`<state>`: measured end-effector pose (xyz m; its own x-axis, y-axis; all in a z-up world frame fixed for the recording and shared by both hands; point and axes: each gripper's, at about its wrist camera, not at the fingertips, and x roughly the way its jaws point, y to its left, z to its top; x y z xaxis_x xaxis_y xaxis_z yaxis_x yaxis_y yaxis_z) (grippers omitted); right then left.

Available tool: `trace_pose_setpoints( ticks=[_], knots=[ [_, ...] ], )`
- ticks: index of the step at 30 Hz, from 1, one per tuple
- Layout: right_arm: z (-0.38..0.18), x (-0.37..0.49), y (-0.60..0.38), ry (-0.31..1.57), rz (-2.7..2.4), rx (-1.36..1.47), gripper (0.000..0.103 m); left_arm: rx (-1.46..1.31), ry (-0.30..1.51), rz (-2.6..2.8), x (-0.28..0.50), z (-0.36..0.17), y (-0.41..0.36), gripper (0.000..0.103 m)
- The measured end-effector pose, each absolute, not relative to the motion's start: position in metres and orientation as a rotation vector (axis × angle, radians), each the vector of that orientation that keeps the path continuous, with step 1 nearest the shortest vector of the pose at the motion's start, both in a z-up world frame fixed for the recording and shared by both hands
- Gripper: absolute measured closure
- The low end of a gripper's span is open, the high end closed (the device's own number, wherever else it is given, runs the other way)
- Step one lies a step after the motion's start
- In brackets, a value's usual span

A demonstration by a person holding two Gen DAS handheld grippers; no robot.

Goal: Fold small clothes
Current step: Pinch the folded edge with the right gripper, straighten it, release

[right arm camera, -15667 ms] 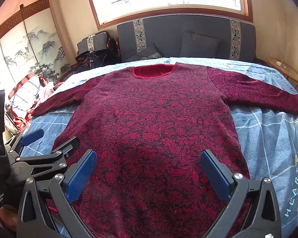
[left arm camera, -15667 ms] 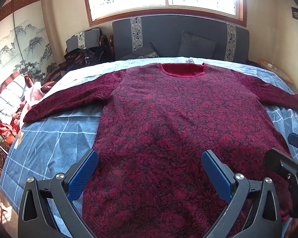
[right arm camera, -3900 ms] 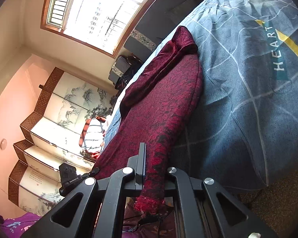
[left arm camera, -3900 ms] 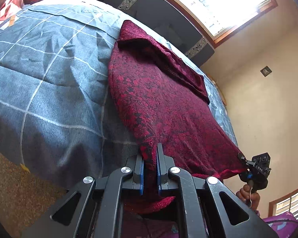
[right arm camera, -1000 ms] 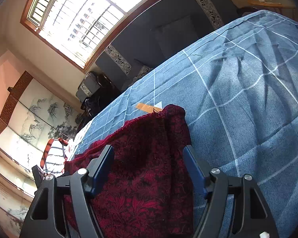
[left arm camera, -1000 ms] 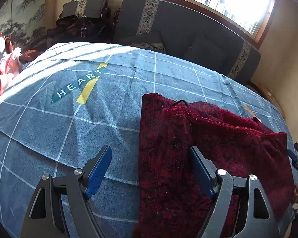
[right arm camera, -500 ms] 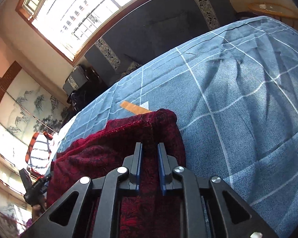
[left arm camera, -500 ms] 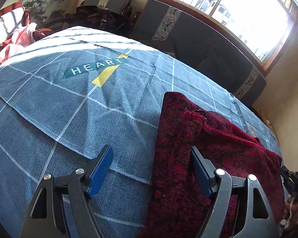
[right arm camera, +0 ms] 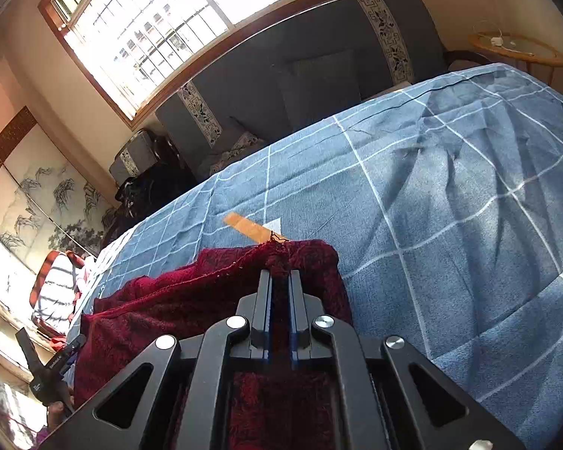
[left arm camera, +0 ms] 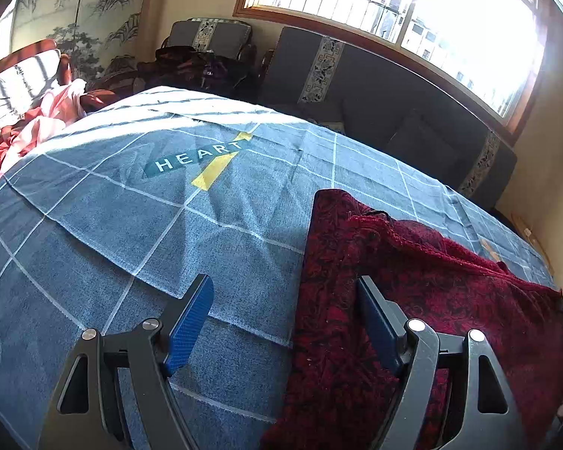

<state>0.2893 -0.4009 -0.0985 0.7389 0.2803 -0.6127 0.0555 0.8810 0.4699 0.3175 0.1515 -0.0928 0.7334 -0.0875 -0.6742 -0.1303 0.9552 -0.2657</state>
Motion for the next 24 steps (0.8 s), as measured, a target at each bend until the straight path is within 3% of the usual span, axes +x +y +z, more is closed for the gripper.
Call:
trace_pose_setpoints(
  ticks=[12, 15, 20, 24],
  knots=[
    [-0.135, 0.305, -0.397, 0.867, 0.128, 0.462, 0.092, -0.314, 0.819, 0.049, 0.327, -0.102, 0.152, 0.022],
    [-0.118, 0.286, -0.41, 0.78, 0.1, 0.542, 0.081, -0.314, 0.758, 0.037, 0.317, -0.092, 0.154, 0.022],
    [-0.08, 0.234, -0.393, 0.66, 0.185, 0.485, 0.081, -0.347, 0.65, -0.075, 0.293, -0.052, 0.155, 0.022],
    [-0.076, 0.199, -0.351, 0.72, 0.277, 0.336, 0.081, -0.274, 0.7, -0.235, 0.277, -0.031, 0.121, 0.022]
  ],
)
